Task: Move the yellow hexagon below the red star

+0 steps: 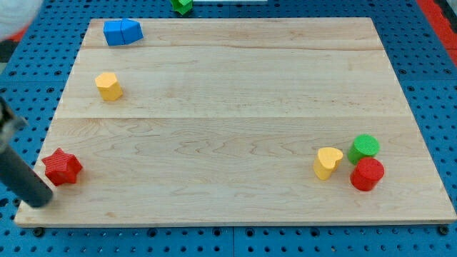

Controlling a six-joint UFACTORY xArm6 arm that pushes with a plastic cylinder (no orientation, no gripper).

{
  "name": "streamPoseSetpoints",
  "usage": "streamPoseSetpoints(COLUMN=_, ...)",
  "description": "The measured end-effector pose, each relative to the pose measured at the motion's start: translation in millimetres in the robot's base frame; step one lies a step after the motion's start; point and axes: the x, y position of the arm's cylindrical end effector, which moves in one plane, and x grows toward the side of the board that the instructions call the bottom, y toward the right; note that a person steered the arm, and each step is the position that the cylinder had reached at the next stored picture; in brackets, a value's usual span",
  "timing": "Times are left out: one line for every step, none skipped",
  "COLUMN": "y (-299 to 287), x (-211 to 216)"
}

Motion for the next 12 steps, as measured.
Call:
streamPoseSetpoints(y=36.1, x=-41.8)
streamPoseSetpoints(y=163.8, x=-42.8)
streamPoseSetpoints(y=279.9, x=-52.3)
streamPoseSetpoints(y=324.6, x=-53.6)
streamPoseSetpoints(y=317.0, x=-86.3)
streamPoseSetpoints(y=319.9, x=-103.9)
streamPoseSetpoints(y=386.3, x=-95.5)
streamPoseSetpoints(y=345.9, x=-143.8)
streamPoseSetpoints(y=252.6, x=-179.3)
streamPoseSetpoints(y=149.9, x=-203.4)
streamPoseSetpoints(y=57.8, x=-222.0)
streamPoseSetpoints(y=19.8, x=-195.5)
